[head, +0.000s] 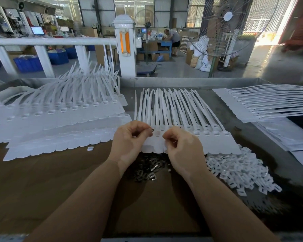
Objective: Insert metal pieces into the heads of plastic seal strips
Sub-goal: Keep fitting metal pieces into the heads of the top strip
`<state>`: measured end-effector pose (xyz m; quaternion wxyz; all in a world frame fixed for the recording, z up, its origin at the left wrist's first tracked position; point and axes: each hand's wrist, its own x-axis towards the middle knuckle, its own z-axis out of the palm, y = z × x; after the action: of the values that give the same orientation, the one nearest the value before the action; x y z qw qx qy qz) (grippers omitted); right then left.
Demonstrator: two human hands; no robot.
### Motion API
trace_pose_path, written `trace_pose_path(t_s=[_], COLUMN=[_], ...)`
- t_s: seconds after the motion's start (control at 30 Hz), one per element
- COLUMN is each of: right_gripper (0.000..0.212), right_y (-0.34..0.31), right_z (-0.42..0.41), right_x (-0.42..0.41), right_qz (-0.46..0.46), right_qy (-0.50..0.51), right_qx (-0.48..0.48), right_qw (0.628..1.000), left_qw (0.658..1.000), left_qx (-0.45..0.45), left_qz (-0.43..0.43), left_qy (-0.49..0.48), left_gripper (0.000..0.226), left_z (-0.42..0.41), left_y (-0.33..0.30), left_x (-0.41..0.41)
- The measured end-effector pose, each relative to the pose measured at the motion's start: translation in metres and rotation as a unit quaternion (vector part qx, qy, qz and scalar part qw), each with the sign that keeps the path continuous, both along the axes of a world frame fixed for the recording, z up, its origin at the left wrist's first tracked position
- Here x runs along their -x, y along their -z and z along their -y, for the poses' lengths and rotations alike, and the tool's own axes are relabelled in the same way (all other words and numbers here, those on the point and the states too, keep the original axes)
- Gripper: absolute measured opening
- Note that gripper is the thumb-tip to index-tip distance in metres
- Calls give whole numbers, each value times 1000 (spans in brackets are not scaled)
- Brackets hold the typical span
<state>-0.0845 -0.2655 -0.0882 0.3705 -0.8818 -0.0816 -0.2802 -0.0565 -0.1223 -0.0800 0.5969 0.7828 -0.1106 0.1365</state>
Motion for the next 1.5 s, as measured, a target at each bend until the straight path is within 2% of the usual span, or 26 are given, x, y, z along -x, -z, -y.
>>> trace_pose_path(t_s=[0.1,0.4,0.87,1.03,1.3,1.5], right_gripper=[12,12,11,11,11,13], right_y=[0,0,-1,0,1,1], right_z=[0,1,0,0,0,0], right_x=[0,2,2,1,-1,-1], right_qz=[-10,-26,-32,-31,-18,-22], right_qy=[2,-1,-1,4,6,-1], right_qx=[1,6,32,37,44,30], right_qw=[1000,1000,999,999,999,999], left_qw=[999,997,996,991,985,986], left_qx=[34,41,19,17,3,-17], left_qz=[-11,-42,-39,-82,-146,-122], left_qy=[-23,-51,-79,-106,-91,-112], left_gripper=[8,10,14,16,10,12], left_z=[-3,-4,-4,-5,4,4], left_y=[1,3,5,-4,-10,2], left_x=[-2,-4,-11,-18,-27,-23])
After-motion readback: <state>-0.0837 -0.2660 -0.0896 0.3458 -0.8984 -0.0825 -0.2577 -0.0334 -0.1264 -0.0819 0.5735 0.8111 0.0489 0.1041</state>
